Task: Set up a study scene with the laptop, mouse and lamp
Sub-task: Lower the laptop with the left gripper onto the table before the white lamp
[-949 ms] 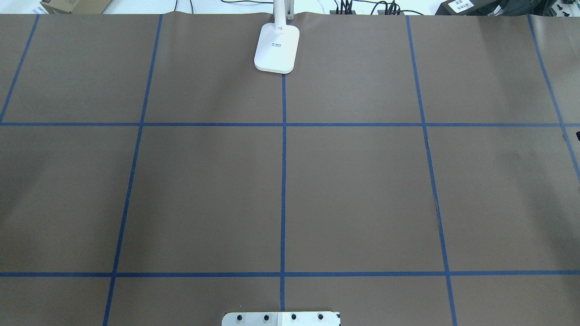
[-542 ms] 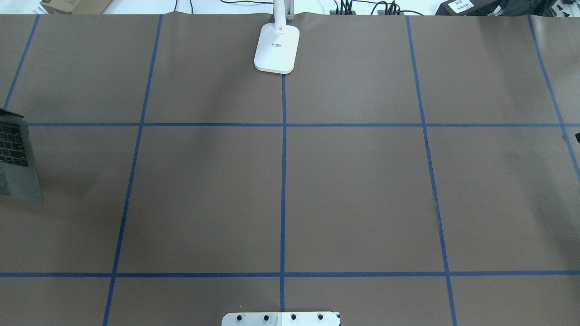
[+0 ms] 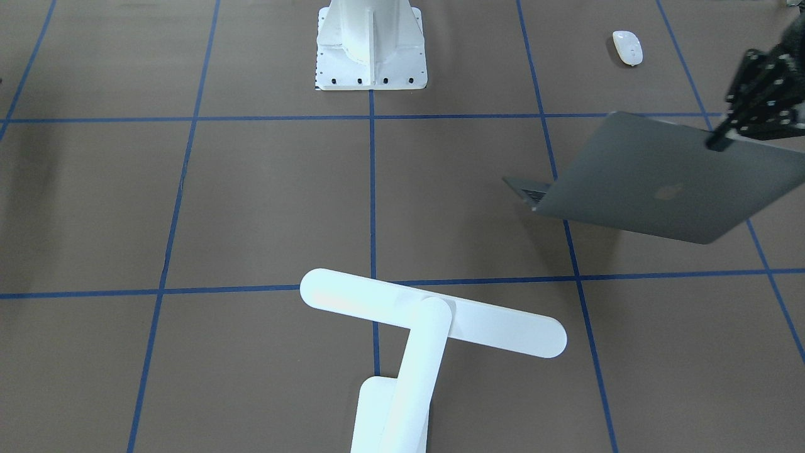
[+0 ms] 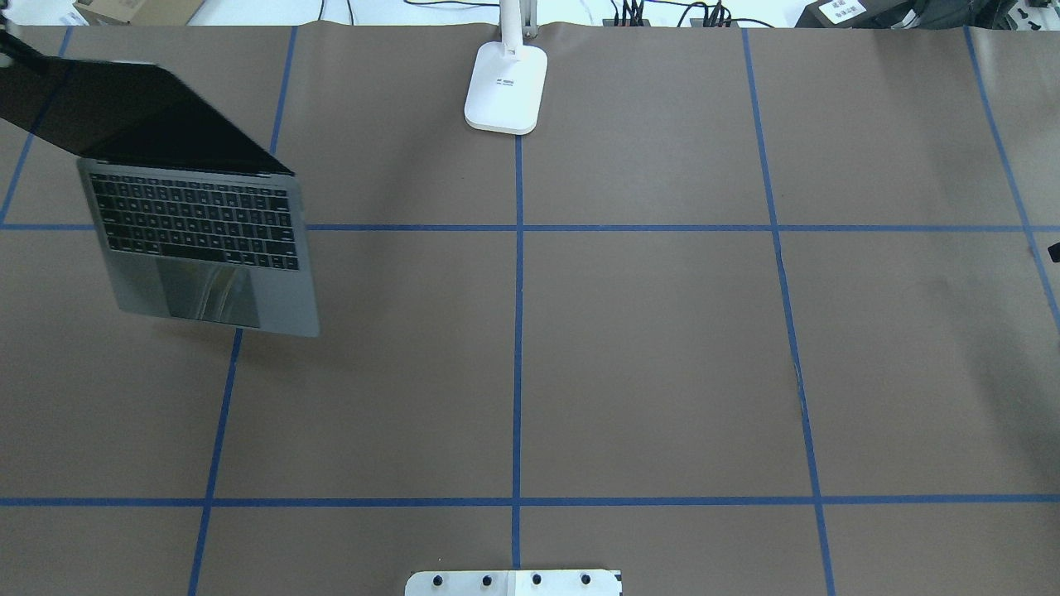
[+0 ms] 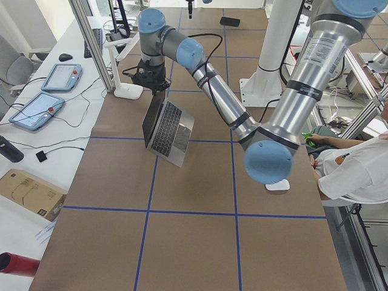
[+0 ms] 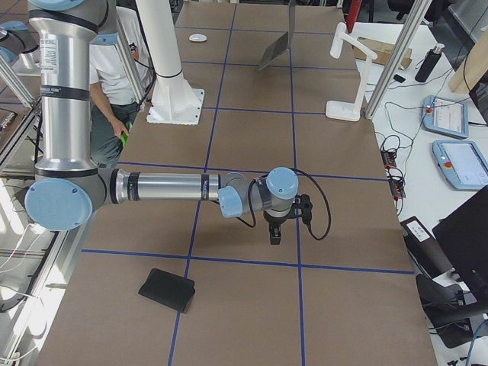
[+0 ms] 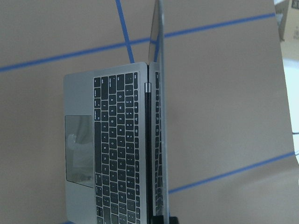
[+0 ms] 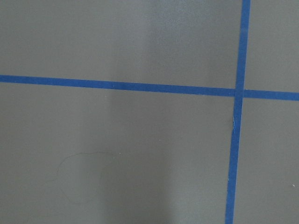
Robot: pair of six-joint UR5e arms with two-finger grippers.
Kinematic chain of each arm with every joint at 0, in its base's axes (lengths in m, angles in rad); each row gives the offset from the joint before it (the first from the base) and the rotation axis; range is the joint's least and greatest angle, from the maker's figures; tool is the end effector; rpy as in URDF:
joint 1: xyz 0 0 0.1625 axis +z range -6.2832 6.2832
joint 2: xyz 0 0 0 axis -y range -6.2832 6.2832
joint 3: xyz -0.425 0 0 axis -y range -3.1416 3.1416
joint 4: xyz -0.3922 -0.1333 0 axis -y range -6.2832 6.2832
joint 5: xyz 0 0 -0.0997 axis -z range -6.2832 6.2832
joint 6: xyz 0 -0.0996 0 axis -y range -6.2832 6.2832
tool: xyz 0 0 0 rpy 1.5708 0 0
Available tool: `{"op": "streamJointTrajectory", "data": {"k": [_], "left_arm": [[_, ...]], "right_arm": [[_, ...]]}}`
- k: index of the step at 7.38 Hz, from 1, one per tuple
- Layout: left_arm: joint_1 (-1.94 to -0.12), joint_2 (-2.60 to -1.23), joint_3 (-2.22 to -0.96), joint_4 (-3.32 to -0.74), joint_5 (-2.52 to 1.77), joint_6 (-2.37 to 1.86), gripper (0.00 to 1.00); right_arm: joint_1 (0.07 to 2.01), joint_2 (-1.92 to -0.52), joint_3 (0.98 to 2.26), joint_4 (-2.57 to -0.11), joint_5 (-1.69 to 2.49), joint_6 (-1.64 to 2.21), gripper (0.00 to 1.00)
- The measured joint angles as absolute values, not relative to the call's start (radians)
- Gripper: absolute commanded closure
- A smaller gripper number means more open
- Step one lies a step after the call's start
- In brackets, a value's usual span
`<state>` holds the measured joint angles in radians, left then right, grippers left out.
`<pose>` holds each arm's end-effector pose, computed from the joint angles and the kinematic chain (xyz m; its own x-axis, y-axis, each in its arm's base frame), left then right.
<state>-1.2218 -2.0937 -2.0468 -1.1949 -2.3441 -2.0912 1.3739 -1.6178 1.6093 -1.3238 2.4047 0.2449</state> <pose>0.1272 -0.5359 0.2006 -0.0241 -0.9743 -0.2242 0.6006 0.1651 -0.7823 -0.0365 -0.4872 0.6318 0.6522 -0.0629 0.7554 0.0329 0.9980 0.0547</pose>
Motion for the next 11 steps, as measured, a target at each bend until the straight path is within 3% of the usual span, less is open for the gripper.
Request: {"op": "streamJointTrajectory", "data": {"k": [2, 5, 8, 11], "left_arm": [[-1.008, -2.242, -2.02, -1.198, -2.213, -2.346, 1.0], [-0.87, -2.445, -1.804, -1.283, -2.104, -2.541, 1.0], [-0.841, -2.474, -1.604, -1.476, -2.047, -2.561, 1.0], [-0.838, -2.485, -1.541, -1.523, -2.027, -2.554, 1.0]], "right_arm": [[1.374, -1.61, 1.6, -1.324, 2.405, 0.246, 0.01], [1.374, -1.611, 1.594, -1.324, 2.405, 0.246, 0.01], [1.374, -1.613, 1.588, -1.324, 2.405, 0.244, 0.01], [1.374, -1.609, 1.583, -1.324, 2.405, 0.244, 0.01]]}}
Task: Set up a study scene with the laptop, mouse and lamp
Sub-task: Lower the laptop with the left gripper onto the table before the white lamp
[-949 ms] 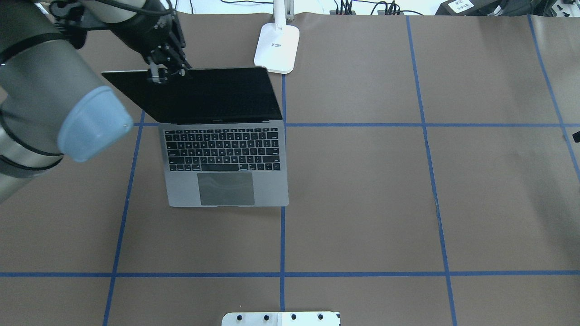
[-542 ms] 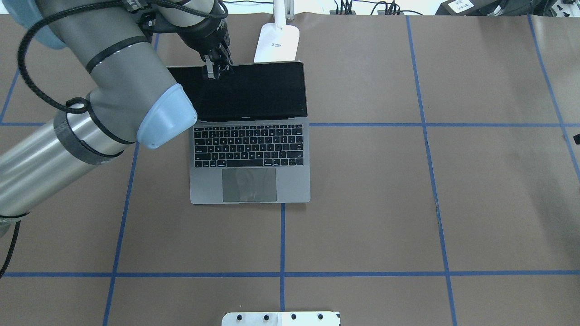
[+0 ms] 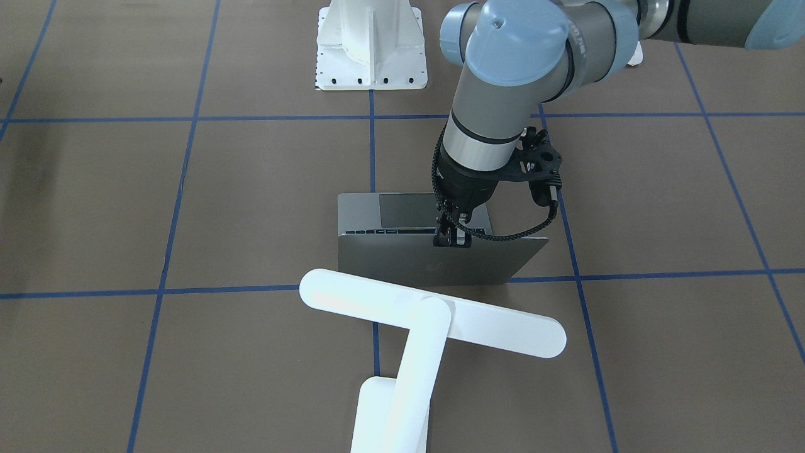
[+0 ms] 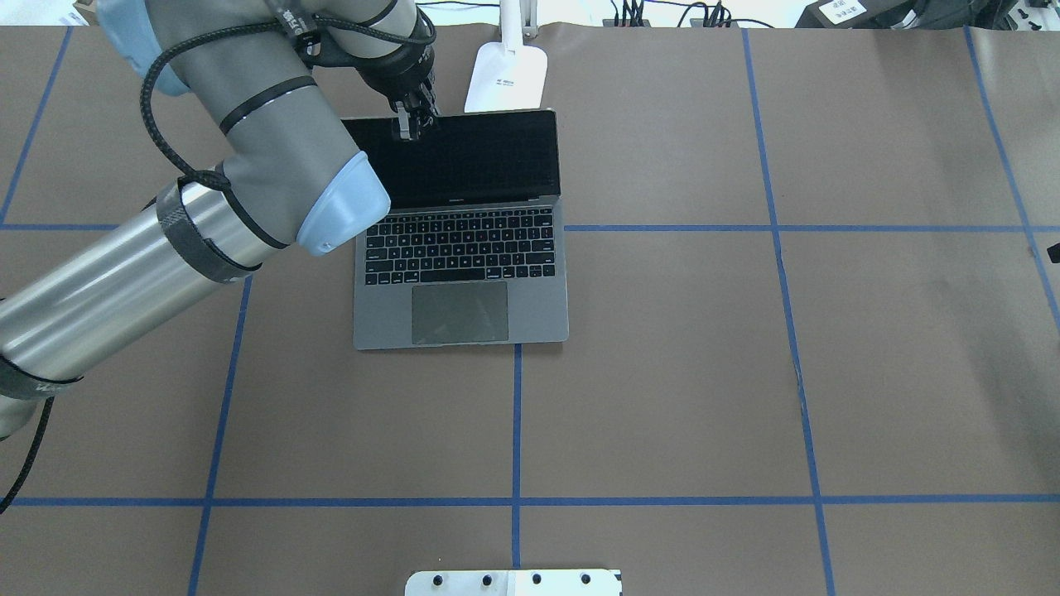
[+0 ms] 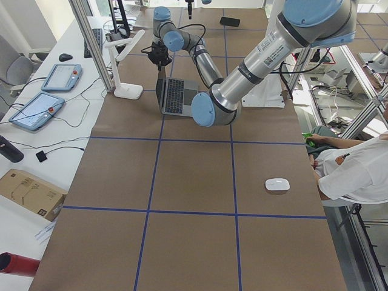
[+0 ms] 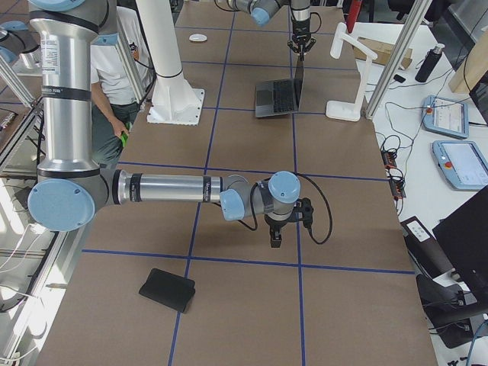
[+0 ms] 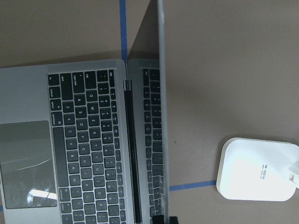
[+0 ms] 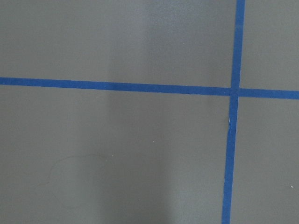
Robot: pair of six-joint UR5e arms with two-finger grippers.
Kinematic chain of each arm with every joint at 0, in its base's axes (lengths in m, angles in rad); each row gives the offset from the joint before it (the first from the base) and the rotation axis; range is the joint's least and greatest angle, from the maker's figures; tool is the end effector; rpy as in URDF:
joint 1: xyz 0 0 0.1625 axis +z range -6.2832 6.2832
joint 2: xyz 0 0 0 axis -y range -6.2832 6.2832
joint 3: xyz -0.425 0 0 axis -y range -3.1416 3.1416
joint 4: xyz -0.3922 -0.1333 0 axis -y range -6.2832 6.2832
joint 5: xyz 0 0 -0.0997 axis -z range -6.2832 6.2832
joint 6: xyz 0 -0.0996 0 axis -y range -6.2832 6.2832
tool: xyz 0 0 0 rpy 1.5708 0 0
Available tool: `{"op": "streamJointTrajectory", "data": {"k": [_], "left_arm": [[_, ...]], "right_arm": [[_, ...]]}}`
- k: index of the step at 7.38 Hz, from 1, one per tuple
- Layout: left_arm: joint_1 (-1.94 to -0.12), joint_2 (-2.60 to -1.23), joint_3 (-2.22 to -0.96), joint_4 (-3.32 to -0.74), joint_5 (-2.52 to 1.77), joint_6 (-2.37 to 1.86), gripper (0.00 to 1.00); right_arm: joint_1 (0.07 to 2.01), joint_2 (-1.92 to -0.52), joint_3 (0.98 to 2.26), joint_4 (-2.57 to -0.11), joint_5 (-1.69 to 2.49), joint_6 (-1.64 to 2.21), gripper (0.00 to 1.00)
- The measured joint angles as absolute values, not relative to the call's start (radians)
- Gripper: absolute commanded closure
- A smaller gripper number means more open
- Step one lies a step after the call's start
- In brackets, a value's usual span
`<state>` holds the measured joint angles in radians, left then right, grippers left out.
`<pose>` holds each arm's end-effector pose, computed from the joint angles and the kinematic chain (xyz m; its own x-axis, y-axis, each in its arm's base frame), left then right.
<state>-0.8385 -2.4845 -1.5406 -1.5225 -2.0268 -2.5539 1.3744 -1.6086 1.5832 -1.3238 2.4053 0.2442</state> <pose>0.4139 -0.5941 0.1050 -0.1252 -0.9783 -0.1652 0.6225 0.0522 -0.7809 -0.0369 -0.4902 0.6405 0.6543 -0.0508 0.7545 0.0332 0.9987 0.0385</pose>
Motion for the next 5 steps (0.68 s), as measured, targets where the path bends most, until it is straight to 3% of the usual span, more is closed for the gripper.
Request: {"op": "streamJointTrajectory", "data": {"k": [5], "left_arm": [[-0.84, -2.497, -1.482, -1.562, -1.992, -2.566, 1.0]], "right_arm": [[1.374, -1.608, 1.57, -1.324, 2.407, 0.245, 0.01]]}}
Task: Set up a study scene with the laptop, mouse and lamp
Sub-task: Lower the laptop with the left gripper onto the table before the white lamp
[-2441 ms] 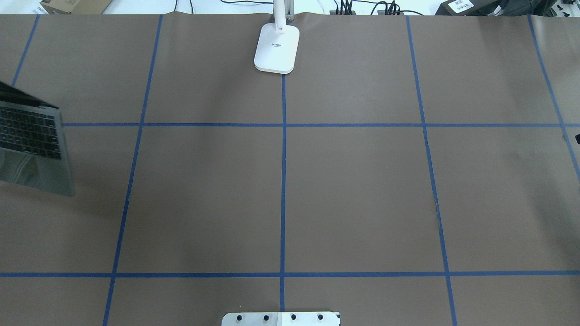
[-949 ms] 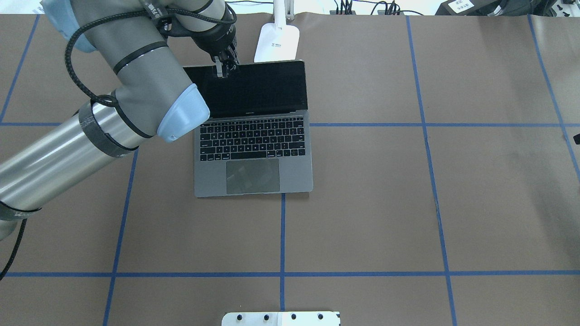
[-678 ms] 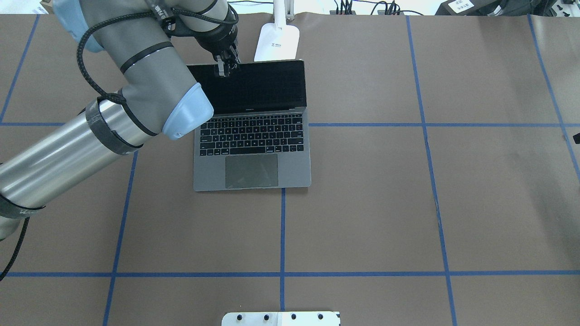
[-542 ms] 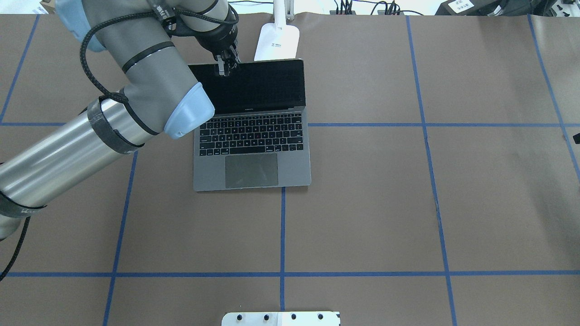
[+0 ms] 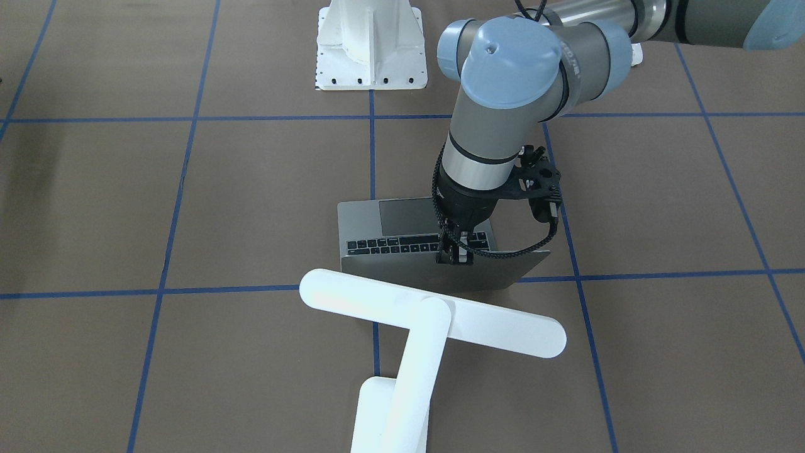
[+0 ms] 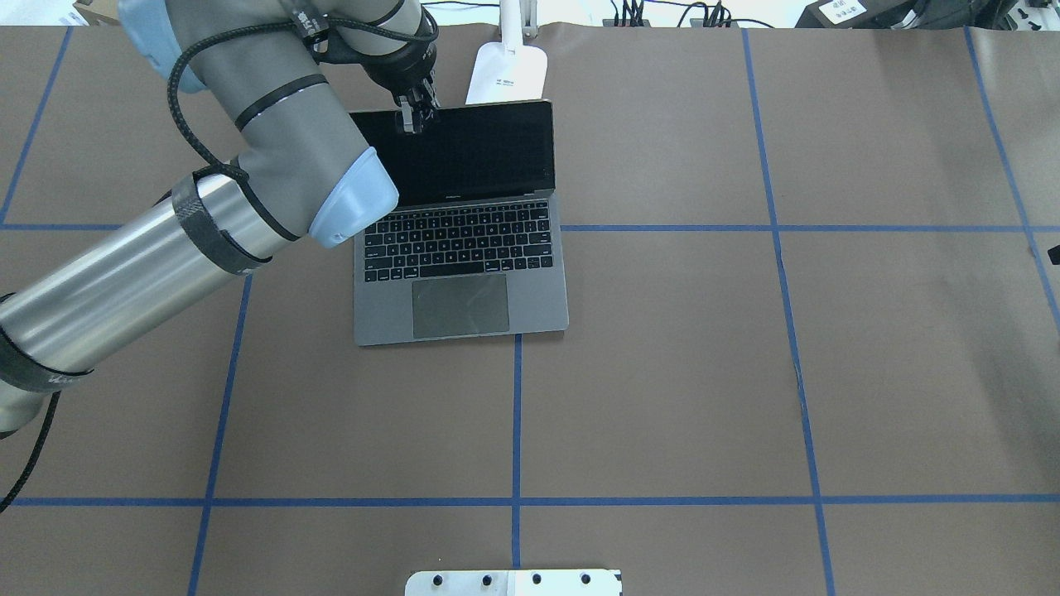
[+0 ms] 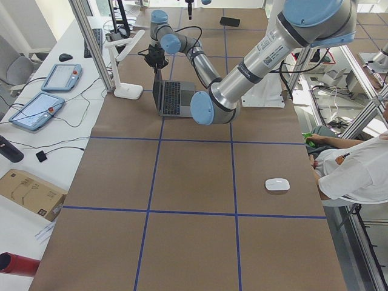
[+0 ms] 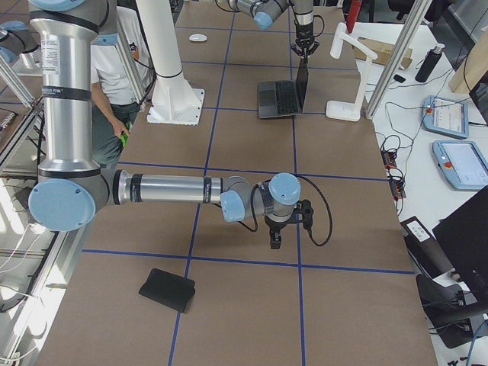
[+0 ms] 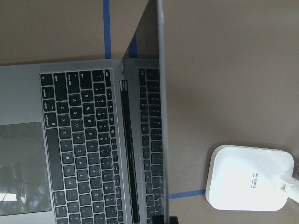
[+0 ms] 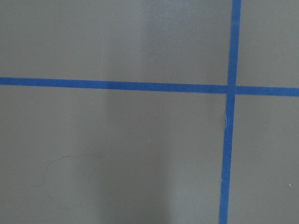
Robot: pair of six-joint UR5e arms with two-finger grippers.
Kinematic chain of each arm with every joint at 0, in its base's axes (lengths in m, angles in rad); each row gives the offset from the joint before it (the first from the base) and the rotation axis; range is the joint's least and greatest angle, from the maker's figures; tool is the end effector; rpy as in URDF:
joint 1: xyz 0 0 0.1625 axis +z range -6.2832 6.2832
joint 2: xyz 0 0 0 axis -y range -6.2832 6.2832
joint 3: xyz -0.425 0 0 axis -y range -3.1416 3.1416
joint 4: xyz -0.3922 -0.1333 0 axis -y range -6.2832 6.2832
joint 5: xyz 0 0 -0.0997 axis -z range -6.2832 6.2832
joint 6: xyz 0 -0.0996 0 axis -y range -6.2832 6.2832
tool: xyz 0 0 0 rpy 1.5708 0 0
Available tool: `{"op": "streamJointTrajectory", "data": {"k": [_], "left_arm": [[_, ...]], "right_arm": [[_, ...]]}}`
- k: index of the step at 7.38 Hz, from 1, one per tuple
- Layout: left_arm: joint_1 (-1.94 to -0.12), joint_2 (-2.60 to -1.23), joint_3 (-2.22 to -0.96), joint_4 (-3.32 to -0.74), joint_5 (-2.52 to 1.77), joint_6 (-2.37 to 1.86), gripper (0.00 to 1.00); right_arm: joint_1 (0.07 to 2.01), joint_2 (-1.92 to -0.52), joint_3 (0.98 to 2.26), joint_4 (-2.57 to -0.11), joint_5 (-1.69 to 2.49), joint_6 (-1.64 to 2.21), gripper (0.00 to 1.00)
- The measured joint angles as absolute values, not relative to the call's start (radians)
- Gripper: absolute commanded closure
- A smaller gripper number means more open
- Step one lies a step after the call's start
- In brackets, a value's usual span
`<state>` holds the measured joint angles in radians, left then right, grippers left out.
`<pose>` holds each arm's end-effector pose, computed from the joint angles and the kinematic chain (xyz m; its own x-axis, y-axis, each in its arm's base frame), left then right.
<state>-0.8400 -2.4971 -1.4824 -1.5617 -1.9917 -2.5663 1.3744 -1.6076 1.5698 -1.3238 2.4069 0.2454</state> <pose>0.4226 -0.6103 0.1143 -0.1562 -0.9731 -0.1694 0.6389 0.0313 -0.7687 -0.0369 -0.4899 0.6466 0.6550 -0.0404 0.7546 0.0327 0.9991 0.0251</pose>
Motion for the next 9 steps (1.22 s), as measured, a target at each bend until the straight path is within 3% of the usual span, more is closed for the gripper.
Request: {"op": "streamJointTrajectory", "data": {"k": [4, 5, 6, 7, 9], "left_arm": [[-0.841, -2.498, -1.451, -1.59, -1.978, -2.565, 1.0], [-0.841, -2.499, -1.444, -1.601, -1.979, -2.562, 0.55], [-0.841, -2.499, -1.442, -1.607, -1.979, -2.558, 0.31], [-0.841, -2.498, -1.442, -1.609, -1.979, -2.543, 0.21], [-0.843, -2.488, -1.457, -1.609, -1.982, -2.507, 0.2]], "right_arm": [[1.374, -1.608, 1.558, -1.323, 2.41, 0.244, 0.01], [1.374, -1.608, 1.557, -1.323, 2.41, 0.244, 0.01], [1.374, -1.608, 1.556, -1.322, 2.41, 0.244, 0.01], [1.374, -1.607, 1.555, -1.322, 2.41, 0.244, 0.01], [1.374, -1.604, 1.555, -1.322, 2.41, 0.245, 0.01]]}}
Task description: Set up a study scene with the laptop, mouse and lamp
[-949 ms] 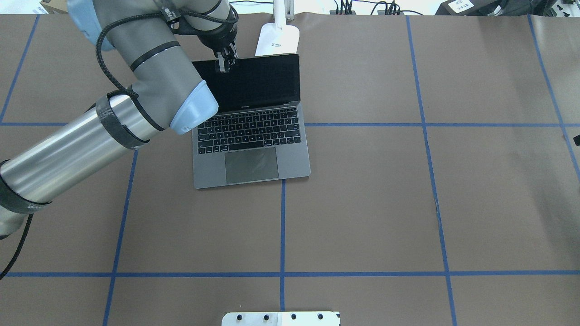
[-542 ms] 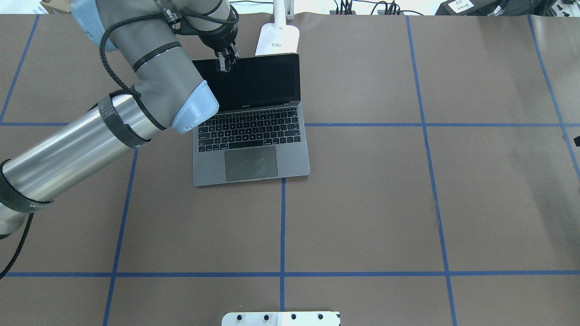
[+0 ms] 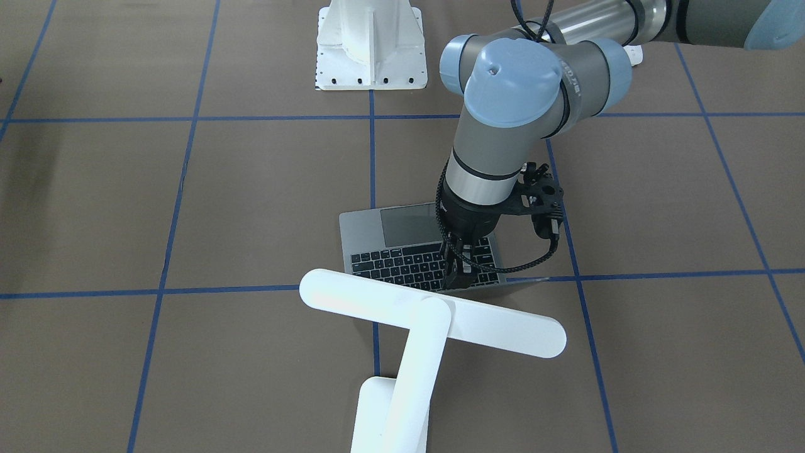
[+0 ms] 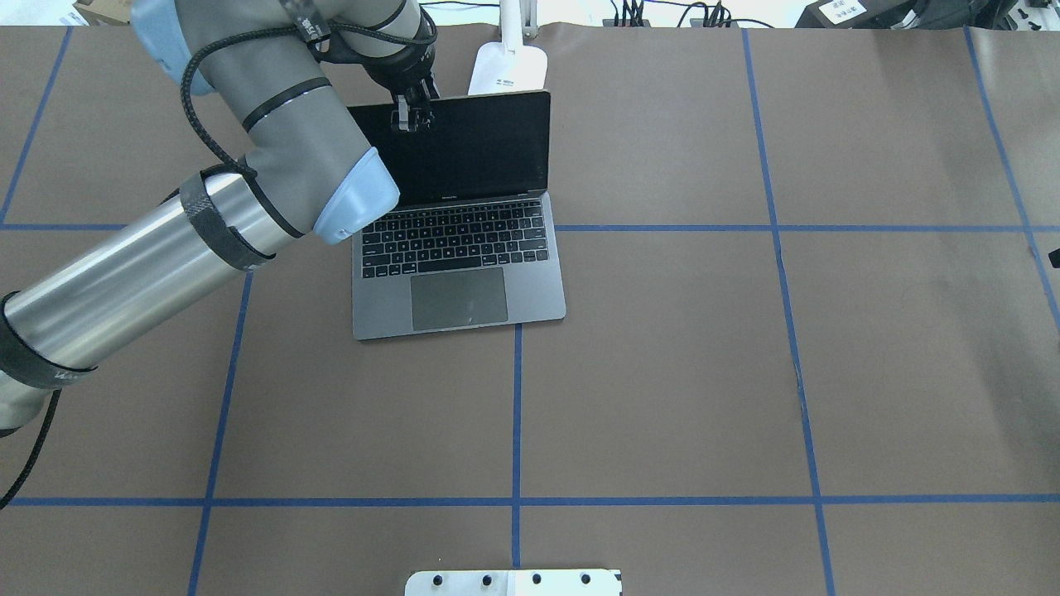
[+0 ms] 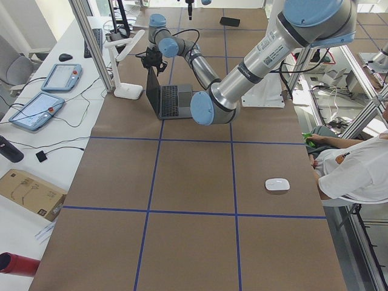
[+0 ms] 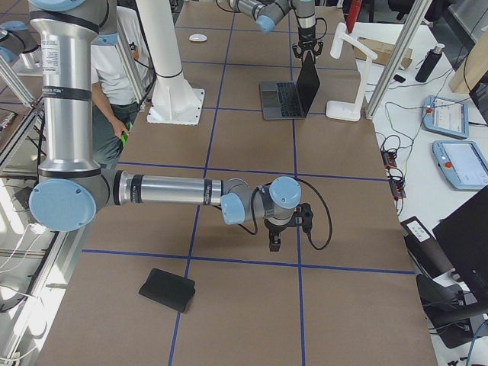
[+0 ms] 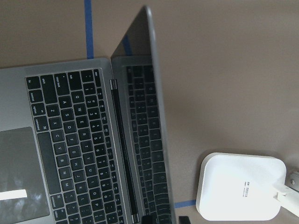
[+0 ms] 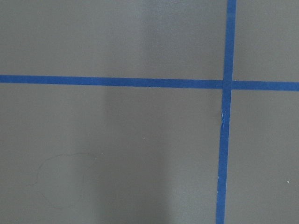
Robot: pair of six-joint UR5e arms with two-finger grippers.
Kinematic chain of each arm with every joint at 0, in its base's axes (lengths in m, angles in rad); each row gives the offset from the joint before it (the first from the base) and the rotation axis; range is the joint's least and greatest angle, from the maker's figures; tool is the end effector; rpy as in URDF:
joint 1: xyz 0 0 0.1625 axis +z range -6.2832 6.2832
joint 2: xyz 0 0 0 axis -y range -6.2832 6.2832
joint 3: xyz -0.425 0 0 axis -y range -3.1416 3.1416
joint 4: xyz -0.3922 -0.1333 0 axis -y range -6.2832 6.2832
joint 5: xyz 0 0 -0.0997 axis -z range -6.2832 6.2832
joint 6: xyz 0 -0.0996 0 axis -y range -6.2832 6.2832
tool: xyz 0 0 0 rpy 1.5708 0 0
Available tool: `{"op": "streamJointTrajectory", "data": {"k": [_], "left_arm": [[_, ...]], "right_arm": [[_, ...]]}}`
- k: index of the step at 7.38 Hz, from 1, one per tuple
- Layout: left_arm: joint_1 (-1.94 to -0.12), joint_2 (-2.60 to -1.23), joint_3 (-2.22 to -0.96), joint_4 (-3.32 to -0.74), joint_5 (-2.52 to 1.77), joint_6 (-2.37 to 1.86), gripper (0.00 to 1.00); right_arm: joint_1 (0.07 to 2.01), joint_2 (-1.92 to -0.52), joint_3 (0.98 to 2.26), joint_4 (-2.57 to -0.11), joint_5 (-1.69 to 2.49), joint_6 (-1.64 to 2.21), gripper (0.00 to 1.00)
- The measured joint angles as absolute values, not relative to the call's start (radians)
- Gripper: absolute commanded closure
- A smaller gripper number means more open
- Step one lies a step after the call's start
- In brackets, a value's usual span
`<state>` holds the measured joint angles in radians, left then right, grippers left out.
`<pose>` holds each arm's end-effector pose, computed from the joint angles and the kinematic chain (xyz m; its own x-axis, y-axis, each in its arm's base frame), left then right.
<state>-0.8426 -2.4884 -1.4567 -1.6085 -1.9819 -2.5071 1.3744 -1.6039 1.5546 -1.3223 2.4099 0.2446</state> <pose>0.4256 -0.6177 0.1250 -0.1284 -0.9653 -0.2274 0.6453 0.0928 -0.7583 -0.0373 -0.4907 0.6521 0.6542 -0.0338 0.7555 0.0338 0.9993 0.0154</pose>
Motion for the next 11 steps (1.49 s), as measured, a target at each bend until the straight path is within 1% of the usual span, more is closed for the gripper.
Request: {"op": "streamJointTrajectory", "data": {"k": [1, 2, 4, 5, 6, 7, 8, 11], "left_arm": [[-0.844, -2.46, -1.506, -1.603, -1.985, -2.487, 0.2], [-0.846, -2.394, -1.605, -1.597, -1.991, -2.455, 0.2], [-0.852, -2.203, -1.844, -1.592, -2.019, -2.339, 0.19], [-0.855, -2.12, -1.934, -1.591, -2.031, -2.275, 0.19], [-0.858, -2.072, -1.98, -1.591, -2.035, -2.235, 0.19], [-0.859, -2.052, -1.996, -1.591, -2.035, -2.218, 0.19], [-0.86, -2.046, -2.0, -1.591, -2.032, -2.212, 0.17], [-0.86, -2.047, -2.006, -1.591, -2.026, -2.21, 0.14]], "right_arm": [[1.374, -1.602, 1.555, -1.322, 2.412, 0.245, 0.01], [1.374, -1.599, 1.556, -1.322, 2.417, 0.245, 0.01], [1.374, -1.601, 1.564, -1.323, 2.44, 0.245, 0.02], [1.375, -1.618, 1.564, -1.323, 2.468, 0.237, 0.03], [1.384, -1.651, 1.561, -1.323, 2.485, 0.164, 0.04], [1.403, -1.684, 1.555, -1.333, 2.494, 0.01, 0.04], [1.428, -1.705, 1.54, -1.361, 2.499, -0.167, 0.04], [1.528, -1.721, 1.432, -1.535, 2.488, -0.753, 0.04]]}}
